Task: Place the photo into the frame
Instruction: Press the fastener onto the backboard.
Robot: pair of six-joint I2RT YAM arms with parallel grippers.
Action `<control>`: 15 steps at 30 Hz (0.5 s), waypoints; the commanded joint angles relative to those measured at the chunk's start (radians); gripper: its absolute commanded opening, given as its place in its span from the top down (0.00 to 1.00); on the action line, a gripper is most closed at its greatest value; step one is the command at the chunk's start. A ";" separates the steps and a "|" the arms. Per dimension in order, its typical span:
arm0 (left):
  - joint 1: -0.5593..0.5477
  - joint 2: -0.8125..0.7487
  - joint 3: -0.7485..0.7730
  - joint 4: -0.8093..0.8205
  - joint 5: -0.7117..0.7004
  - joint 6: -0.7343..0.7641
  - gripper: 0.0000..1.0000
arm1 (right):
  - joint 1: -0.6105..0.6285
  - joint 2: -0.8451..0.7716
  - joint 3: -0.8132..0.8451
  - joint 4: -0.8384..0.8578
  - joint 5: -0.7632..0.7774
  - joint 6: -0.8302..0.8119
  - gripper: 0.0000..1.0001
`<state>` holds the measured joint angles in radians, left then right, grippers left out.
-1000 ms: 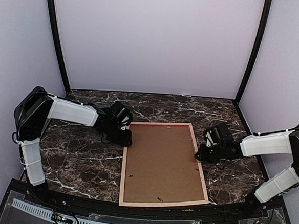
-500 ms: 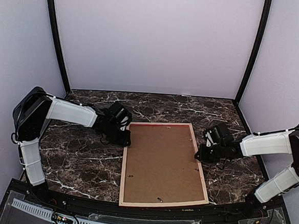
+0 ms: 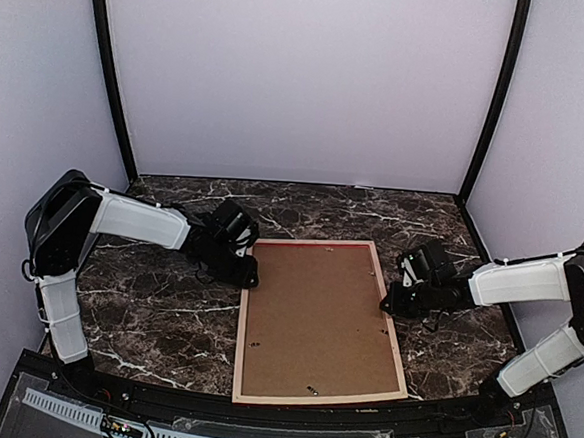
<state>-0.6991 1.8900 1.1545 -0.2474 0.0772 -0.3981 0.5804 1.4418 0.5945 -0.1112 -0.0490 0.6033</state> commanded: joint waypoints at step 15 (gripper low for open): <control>-0.019 -0.192 -0.124 -0.058 0.050 -0.005 0.17 | 0.013 0.032 0.014 0.086 -0.023 0.041 0.91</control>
<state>-0.7116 1.7943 1.0958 -0.2661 0.1009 -0.3996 0.5812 1.4498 0.5945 -0.0933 -0.0517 0.6052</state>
